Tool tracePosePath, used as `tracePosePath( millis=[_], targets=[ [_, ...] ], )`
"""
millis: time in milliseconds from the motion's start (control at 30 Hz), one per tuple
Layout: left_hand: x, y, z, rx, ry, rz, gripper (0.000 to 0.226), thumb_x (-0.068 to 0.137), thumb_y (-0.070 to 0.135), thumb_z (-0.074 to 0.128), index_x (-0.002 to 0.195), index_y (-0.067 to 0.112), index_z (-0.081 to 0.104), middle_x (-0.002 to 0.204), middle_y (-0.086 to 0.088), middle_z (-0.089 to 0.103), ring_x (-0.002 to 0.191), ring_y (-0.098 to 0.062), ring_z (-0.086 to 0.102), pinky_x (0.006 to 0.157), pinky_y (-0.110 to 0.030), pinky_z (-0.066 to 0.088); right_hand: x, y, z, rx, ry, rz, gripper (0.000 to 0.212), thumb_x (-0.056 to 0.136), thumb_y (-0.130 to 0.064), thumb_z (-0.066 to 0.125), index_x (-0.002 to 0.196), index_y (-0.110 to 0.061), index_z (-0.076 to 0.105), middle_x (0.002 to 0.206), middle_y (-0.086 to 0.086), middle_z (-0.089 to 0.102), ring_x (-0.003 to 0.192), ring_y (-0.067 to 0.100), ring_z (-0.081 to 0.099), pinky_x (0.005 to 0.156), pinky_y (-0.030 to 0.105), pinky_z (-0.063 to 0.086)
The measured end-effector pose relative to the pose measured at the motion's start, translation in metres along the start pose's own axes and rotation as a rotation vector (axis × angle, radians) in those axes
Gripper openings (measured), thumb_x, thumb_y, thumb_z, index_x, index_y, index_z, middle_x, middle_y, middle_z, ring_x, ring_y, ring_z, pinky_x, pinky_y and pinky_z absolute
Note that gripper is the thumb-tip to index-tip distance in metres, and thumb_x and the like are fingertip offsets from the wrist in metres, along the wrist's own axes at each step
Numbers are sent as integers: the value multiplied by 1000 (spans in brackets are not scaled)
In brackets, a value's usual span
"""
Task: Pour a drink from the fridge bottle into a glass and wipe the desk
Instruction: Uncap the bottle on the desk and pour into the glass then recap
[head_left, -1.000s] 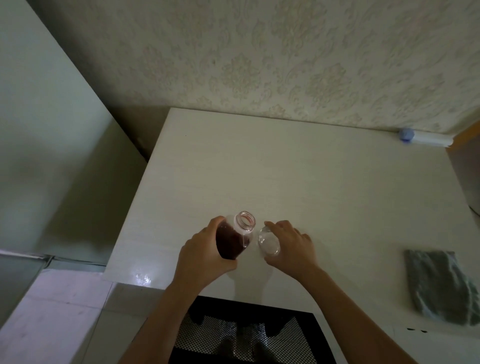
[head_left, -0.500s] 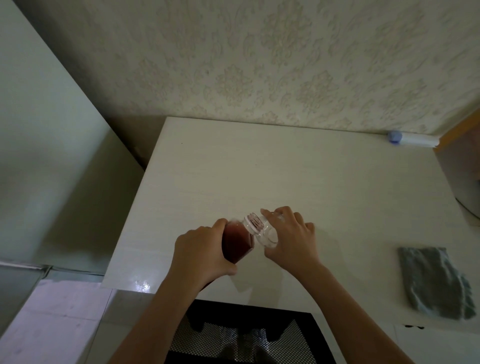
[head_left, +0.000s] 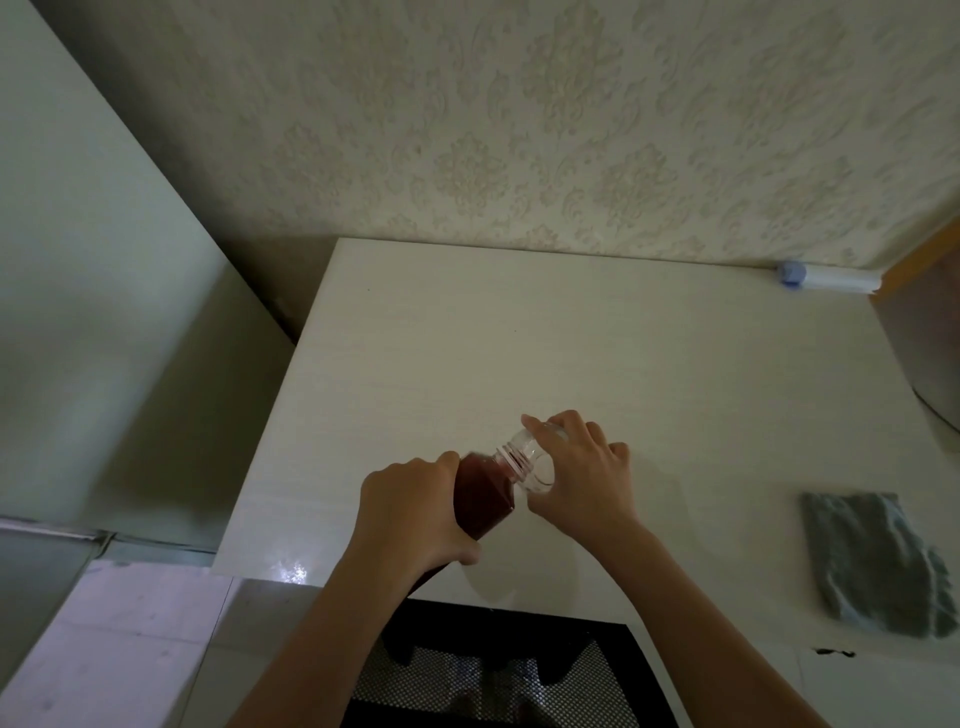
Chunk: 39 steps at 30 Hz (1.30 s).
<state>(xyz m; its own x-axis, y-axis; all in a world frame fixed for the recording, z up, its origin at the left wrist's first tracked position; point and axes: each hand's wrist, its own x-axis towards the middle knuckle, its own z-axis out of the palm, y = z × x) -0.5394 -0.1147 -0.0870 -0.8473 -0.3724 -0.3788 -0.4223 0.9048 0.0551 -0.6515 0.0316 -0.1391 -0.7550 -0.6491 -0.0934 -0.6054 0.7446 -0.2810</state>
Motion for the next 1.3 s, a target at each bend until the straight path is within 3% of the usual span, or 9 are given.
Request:
tracePosePath(
  millis=[300,500,833,1033,1300],
  targets=[
    [-2,4,-3,41,-31,-2,70,53,56,71,113,28,50,89,9,62,69,-13,51,59,-23,38,-1,0,-2,-4,-6,4,77,66,-35,70,134,-38,35,125,-6,43,109,17,45,84,40,37],
    [-1,6,-3,34,-50,15,70,53,55,71,114,27,50,90,8,63,77,-14,60,62,-22,41,-2,2,-2,-7,-11,9,75,67,-33,69,134,-36,37,124,-5,44,109,18,45,84,40,37],
    [-1,6,-4,51,-65,18,70,53,55,71,114,27,51,89,9,61,69,-13,51,61,-22,39,-3,4,-4,-6,-29,11,71,72,-37,66,135,-36,34,126,-4,41,111,18,43,89,42,37],
    [-1,7,0,56,-83,24,73,53,56,71,117,28,50,94,8,63,81,-14,61,64,-23,42,-4,6,-5,-3,-48,18,75,69,-37,67,136,-36,33,127,-5,41,112,18,42,89,41,35],
    [0,8,4,43,-83,32,73,52,57,71,116,29,50,92,9,63,77,-13,59,63,-24,43,-7,11,-1,1,-39,27,74,68,-38,68,134,-36,36,126,-4,42,112,19,43,88,41,35]
  ],
)
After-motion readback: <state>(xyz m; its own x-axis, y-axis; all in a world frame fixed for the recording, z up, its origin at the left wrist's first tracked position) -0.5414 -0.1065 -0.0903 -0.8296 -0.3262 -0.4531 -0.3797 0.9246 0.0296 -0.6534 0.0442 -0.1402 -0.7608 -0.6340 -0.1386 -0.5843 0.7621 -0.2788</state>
